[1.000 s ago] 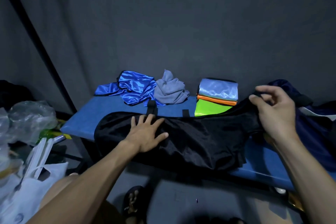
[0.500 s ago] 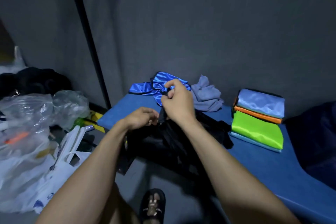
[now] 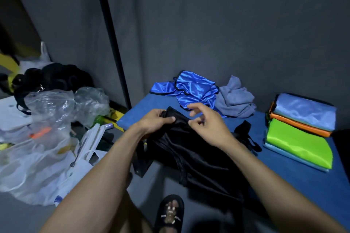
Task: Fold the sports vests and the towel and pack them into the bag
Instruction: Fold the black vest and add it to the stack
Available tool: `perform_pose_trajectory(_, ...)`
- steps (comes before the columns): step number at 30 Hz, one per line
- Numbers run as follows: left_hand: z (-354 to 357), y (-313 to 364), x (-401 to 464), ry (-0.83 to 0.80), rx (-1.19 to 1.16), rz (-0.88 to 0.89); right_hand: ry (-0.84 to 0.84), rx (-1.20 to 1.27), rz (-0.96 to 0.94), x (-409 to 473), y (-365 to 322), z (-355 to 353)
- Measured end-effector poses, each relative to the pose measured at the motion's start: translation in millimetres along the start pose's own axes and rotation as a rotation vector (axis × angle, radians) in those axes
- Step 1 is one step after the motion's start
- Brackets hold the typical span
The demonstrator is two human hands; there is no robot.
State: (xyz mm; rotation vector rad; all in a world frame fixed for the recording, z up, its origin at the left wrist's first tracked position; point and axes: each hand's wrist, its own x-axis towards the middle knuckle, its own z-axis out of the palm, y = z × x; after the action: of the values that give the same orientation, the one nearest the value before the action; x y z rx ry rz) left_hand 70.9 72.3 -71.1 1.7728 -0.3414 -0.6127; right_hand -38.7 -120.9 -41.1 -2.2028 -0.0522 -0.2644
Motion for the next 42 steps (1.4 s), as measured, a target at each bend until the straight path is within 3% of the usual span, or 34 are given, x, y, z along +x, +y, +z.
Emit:
perform_pose_trajectory(3, 3.3, -4.3, 1.6, 0.061, 0.011, 0.103, -0.009, -0.62, -0.163, -41.2, 31.6, -39.7)
perform_pose_trajectory(6, 4.1, -6.0, 2.7, 0.148, 0.062, 0.191, 0.001, -0.878, -0.112, -67.2, 56.3, -59.0)
perform_pose_trajectory(12, 6.3, -5.4, 4.0, 0.21, 0.126, 0.213, 0.154, -0.879, -0.066, -65.0, 71.4, -64.1)
perform_pose_trajectory(16, 5.8, -1.7, 4.8, 0.247, 0.213, 0.126, 0.121, -0.869, 0.008, -60.5, 72.0, -60.3)
perform_pose_trajectory(23, 3.7, 2.9, 6.0, 0.347, 0.375, 0.043, 0.017, -0.734, 0.319, -36.8, 65.0, -55.3)
perform_pose_trajectory(28, 3.4, 11.5, 0.6, 0.426, 0.493, 0.042, 0.026, -0.734, 0.375, -32.3, 67.9, -51.3)
perform_pose_trajectory(37, 2.3, 17.0, -3.3, 0.374, 0.501, -0.12, 0.075, -0.841, 0.329, -35.2, 68.2, -42.0)
perform_pose_trajectory(42, 5.1, 13.7, -3.5, 0.458, 0.631, -0.063, -0.044, -0.956, 0.22, -36.6, 72.8, -53.9)
